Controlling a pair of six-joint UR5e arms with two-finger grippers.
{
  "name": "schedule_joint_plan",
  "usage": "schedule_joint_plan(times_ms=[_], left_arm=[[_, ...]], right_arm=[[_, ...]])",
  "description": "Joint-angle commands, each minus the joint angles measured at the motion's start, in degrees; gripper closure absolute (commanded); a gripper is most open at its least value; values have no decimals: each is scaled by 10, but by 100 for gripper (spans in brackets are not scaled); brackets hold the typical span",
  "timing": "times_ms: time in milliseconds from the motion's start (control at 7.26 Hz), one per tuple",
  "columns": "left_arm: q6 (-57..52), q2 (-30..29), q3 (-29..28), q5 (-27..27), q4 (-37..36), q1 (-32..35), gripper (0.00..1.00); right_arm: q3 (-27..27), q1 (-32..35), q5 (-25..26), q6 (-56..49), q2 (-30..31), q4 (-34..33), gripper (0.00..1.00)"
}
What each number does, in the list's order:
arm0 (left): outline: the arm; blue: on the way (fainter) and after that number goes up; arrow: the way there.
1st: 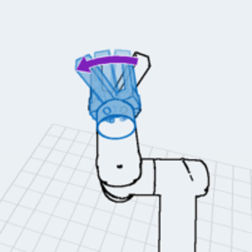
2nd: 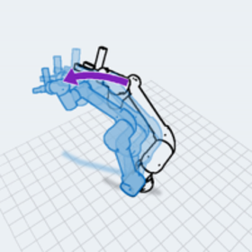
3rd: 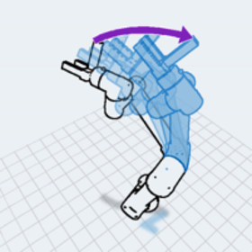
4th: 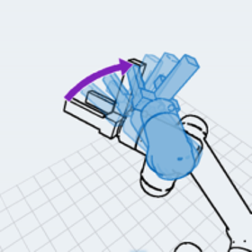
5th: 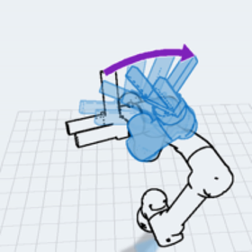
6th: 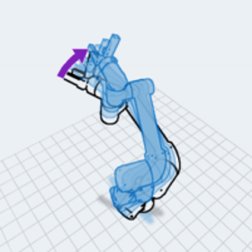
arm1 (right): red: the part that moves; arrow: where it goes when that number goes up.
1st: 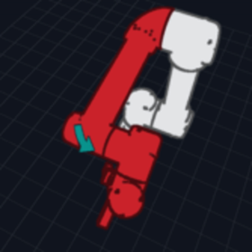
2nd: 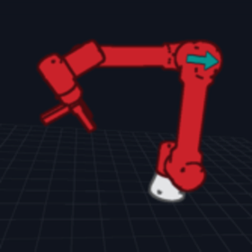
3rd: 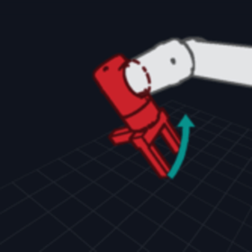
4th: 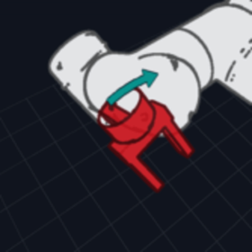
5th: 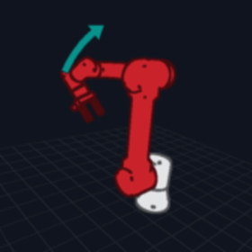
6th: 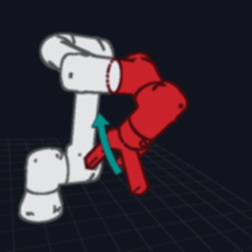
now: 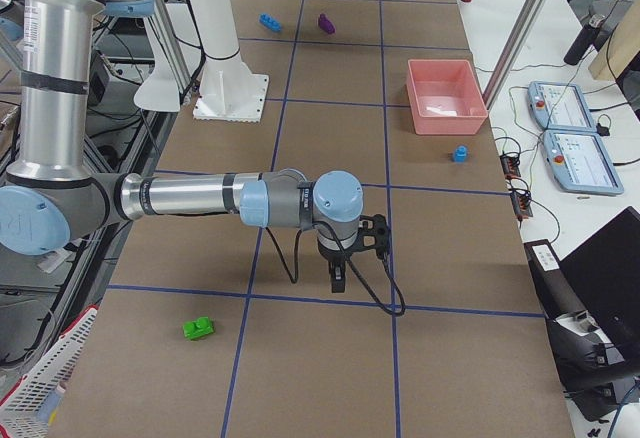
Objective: Put all blocks into box
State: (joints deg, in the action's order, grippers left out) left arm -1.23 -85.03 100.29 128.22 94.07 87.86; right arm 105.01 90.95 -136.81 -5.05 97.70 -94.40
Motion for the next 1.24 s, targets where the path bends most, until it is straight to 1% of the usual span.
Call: schedule_joint_plan(times_ms=[0, 138, 275, 413, 551, 688, 826, 1101], left_arm=[[14, -11, 3, 16, 20, -32, 0], [17, -15, 3, 35, 53, -32, 0], [36, -15, 1, 37, 84, -32, 0], [56, -16, -1, 37, 101, -33, 0], [59, -16, -4, 37, 104, -36, 0], [60, -16, -3, 37, 105, -36, 0], [60, -16, -4, 37, 105, -36, 0], [66, -17, -1, 37, 105, -36, 0]], right_arm=[[7, -44, 0, 93, -77, -3, 0], [-9, -114, 7, 163, -126, -1, 0], [-28, -162, -2, 180, -139, 33, 0], [-29, -194, -1, 209, -132, 85, 0], [-28, -241, 15, 319, -127, 137, 0], [-28, -297, 80, 414, -113, 214, 0], [-31, -335, 100, 453, -83, 282, 0], [-38, -363, 95, 473, -67, 287, 0]])
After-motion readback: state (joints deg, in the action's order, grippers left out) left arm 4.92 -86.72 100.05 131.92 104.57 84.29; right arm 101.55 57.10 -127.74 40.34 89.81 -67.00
